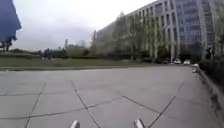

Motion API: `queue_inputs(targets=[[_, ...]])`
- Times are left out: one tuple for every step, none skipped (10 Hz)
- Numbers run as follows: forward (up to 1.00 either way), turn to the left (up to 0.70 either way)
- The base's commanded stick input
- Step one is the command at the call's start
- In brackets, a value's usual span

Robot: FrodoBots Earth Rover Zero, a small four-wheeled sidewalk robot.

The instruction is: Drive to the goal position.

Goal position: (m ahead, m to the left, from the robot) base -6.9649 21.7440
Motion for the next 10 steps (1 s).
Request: queue_inputs(targets=[[0.0, 0.7], [0.0, 0.7], [0.0, 0.7], [0.0, 0.7], [0.0, 0.7], [0.0, 0.7], [0.0, 0.7], [0.0, 0.7], [0.0, 0.7], [0.0, 0.7]])
